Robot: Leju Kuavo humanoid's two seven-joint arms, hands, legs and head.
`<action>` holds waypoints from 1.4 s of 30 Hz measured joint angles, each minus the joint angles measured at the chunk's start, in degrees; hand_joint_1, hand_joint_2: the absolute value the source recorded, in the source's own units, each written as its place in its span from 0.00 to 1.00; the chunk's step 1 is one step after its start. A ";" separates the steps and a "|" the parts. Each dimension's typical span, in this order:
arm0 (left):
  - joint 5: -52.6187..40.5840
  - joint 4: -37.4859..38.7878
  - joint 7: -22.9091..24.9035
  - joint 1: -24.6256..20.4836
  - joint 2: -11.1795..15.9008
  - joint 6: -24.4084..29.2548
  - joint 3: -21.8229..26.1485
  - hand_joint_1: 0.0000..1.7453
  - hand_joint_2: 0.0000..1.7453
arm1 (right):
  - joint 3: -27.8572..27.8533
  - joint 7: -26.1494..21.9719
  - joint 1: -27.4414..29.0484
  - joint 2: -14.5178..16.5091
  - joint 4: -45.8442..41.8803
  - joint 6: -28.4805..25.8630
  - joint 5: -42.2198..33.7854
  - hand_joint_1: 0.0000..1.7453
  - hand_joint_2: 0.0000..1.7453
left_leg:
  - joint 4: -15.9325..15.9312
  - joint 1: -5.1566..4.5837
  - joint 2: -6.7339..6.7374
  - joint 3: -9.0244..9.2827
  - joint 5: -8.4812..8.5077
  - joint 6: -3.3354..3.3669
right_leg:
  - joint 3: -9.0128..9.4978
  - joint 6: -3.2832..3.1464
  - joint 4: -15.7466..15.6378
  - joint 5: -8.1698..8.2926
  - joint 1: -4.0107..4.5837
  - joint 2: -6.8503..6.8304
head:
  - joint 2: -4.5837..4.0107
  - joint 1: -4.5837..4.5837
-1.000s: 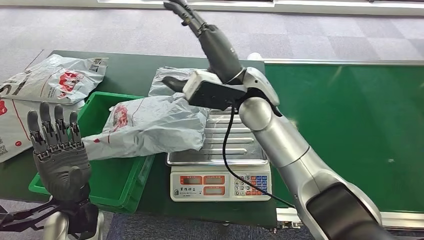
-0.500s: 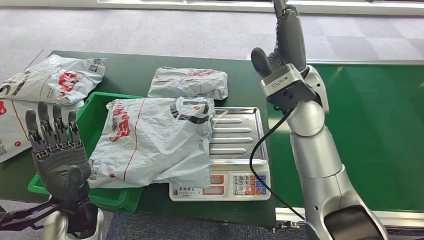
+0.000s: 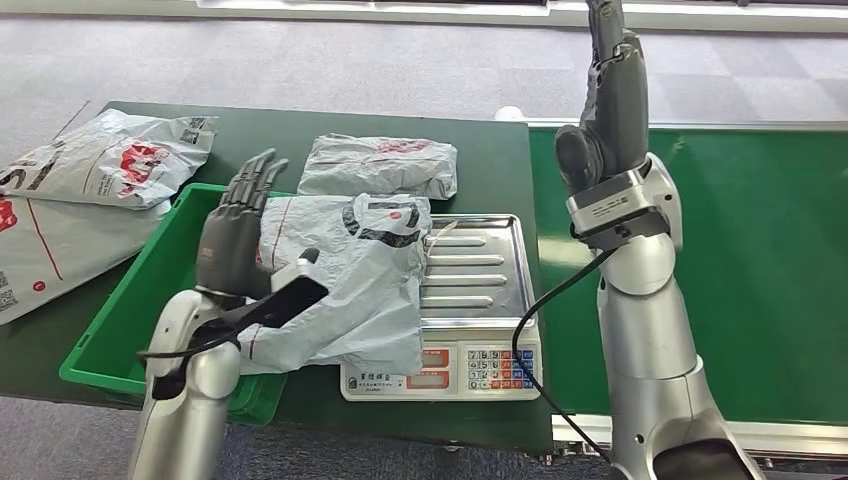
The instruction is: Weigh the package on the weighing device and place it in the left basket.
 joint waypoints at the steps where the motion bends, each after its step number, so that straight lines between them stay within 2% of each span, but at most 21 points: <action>1: -4.52 5.19 1.40 -3.09 0.88 0.92 -2.75 0.00 1.00 | 0.00 -0.31 0.08 0.33 0.19 -0.24 0.37 0.00 0.00 | 0.00 0.00 0.03 -0.03 0.04 -0.01 | -0.01 -0.02 0.01 0.06 0.01 0.02 | 0.00 0.00; 3: -8.20 13.48 2.29 -7.63 2.14 2.83 -6.95 0.00 1.00 | 0.00 -0.66 0.17 0.87 0.56 -0.70 0.84 0.00 0.00 | -0.01 0.00 0.21 -0.03 0.06 -0.03 | -0.06 -0.07 0.03 0.16 0.02 0.16 | 0.00 0.00; 5: -8.63 18.17 2.55 -9.95 2.86 3.71 -9.21 0.00 1.00 | 0.00 -0.70 0.36 1.03 0.71 -0.93 0.96 0.00 0.00 | -0.01 0.00 0.36 -0.02 0.06 -0.03 | -0.12 -0.07 0.03 0.19 0.01 0.28 | 0.00 0.00; 8: -11.16 23.50 3.99 -12.87 3.92 1.24 -11.94 0.00 1.00 | 0.00 -0.38 0.45 1.11 0.92 -0.99 1.04 0.00 0.00 | -0.01 0.00 0.31 -0.06 0.06 -0.03 | -0.17 -0.06 0.03 0.18 0.01 0.24 | 0.00 0.00; 12: -15.19 34.05 4.89 -19.80 5.08 -2.19 -17.40 0.00 1.00 | -0.01 0.88 0.08 1.71 1.66 -1.74 1.51 0.00 0.00 | -0.01 0.02 0.19 -0.13 0.08 -0.04 | -0.18 -0.05 0.03 0.16 0.04 0.15 | 0.00 0.00; 15: -16.25 41.49 3.04 -24.65 5.80 -3.84 -21.41 0.00 1.00 | -0.17 0.99 0.11 1.86 1.94 -2.38 0.83 0.00 0.00 | -0.01 0.02 0.24 -0.11 0.09 -0.05 | -0.17 -0.05 0.04 0.18 0.04 0.20 | 0.00 0.01; 19: -14.73 48.14 -1.63 -28.45 6.60 -6.77 -24.90 0.00 1.00 | -0.79 0.92 0.52 1.84 2.04 -2.47 0.23 0.00 0.00 | -0.01 0.01 0.28 -0.08 0.09 -0.05 | -0.17 -0.05 0.04 0.19 0.03 0.24 | 0.00 0.00; 20: -14.03 49.27 -2.77 -29.13 6.70 -7.74 -25.40 0.03 1.00 | -0.99 0.91 0.60 1.81 2.09 -2.48 0.19 0.00 0.00 | -0.01 0.01 0.26 -0.08 0.09 -0.05 | -0.16 -0.06 0.04 0.19 0.03 0.24 | 0.00 0.00; 24: -11.28 52.91 -7.33 -31.83 6.81 -13.62 -27.17 0.98 1.00 | -1.74 0.75 0.77 1.62 2.38 -2.64 0.13 0.00 0.00 | -0.01 0.01 0.27 -0.04 0.09 -0.05 | -0.14 -0.05 0.04 0.19 0.04 0.23 | 0.00 0.00; 29: -8.42 55.34 -11.39 -33.71 6.80 -19.51 -28.52 1.00 1.00 | -2.38 0.66 1.40 1.08 2.43 -2.78 0.13 0.00 0.00 | -0.02 0.02 0.28 0.01 0.09 -0.06 | -0.11 -0.06 0.04 0.19 0.04 0.23 | 0.00 0.00; 34: -7.05 56.12 -11.75 -34.20 6.80 -19.37 -28.83 1.00 1.00 | -2.93 0.86 2.44 0.64 2.23 -2.85 0.27 0.00 0.00 | -0.01 0.02 0.28 0.02 0.10 -0.06 | -0.10 -0.06 0.04 0.19 0.04 0.23 | 0.00 0.00; 39: -3.08 56.21 -11.66 -34.46 6.86 -14.08 -29.32 1.00 1.00 | -3.69 1.46 4.54 0.56 0.62 -2.70 0.96 0.00 0.00 | -0.01 0.01 0.28 0.01 0.09 -0.06 | -0.11 -0.06 0.04 0.19 0.03 0.23 | 0.00 0.01; 42: -0.21 55.22 -10.32 -34.36 7.14 -6.18 -29.25 1.00 1.00 | -4.45 1.42 6.16 0.51 -0.74 -2.49 1.29 0.00 0.00 | -0.01 0.02 0.23 -0.04 0.10 -0.06 | -0.12 -0.06 0.04 0.19 0.04 0.20 | 0.00 0.01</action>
